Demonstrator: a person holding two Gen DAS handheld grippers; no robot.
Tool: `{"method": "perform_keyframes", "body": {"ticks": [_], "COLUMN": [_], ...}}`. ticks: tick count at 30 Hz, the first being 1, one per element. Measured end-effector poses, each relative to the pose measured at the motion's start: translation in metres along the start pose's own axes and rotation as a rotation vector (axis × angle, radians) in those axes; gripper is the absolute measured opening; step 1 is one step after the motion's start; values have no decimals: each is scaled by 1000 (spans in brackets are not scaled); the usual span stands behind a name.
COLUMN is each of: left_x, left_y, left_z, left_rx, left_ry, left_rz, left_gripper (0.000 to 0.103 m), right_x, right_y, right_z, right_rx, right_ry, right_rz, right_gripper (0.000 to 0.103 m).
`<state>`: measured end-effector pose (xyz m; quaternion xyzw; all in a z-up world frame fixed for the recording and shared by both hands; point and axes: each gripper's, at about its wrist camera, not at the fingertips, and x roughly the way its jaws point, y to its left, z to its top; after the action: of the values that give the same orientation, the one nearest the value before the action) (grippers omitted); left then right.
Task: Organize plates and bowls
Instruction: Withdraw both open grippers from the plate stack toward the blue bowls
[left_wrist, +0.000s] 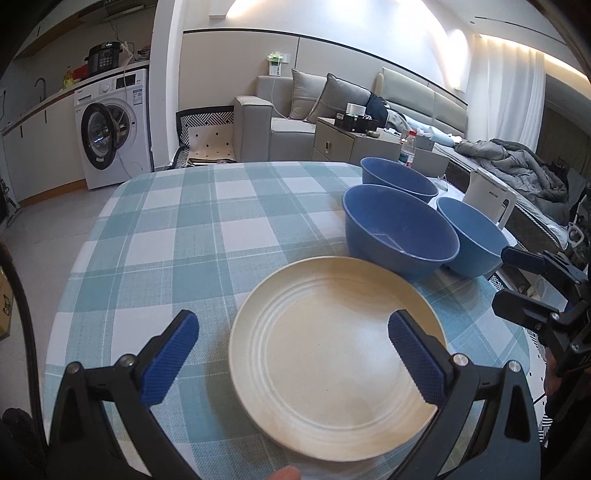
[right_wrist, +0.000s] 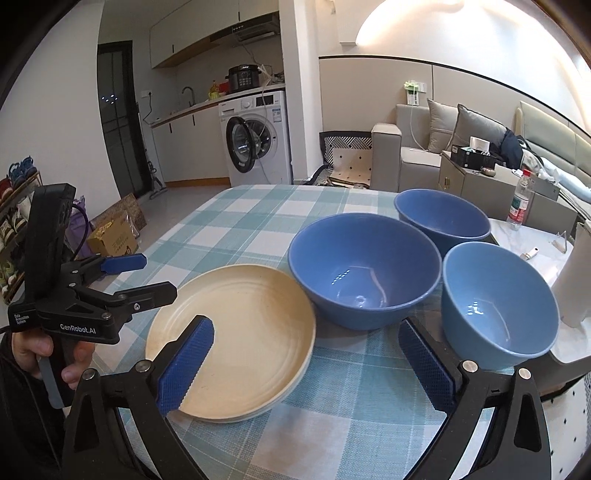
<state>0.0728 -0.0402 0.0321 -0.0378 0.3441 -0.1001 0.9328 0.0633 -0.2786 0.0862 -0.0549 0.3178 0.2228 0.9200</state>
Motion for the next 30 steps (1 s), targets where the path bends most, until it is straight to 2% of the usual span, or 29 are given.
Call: {"method": "perform_keyframes", "body": {"ticks": [18,30], "left_x": [19,39], "left_y": [-47,-62], "left_z": [49,78], "left_rx": [65,84], "left_ry": [-29,-31], "left_rz": [-68,-82], "left_gripper": [103,103], "right_x": [-36,-37], "right_y": [-64,-98], "right_z": [12,25], "right_rx": [66,103], "right_ry": [-56,-54], "right_rz": [-90,-122], "right_gripper": [102,102]}}
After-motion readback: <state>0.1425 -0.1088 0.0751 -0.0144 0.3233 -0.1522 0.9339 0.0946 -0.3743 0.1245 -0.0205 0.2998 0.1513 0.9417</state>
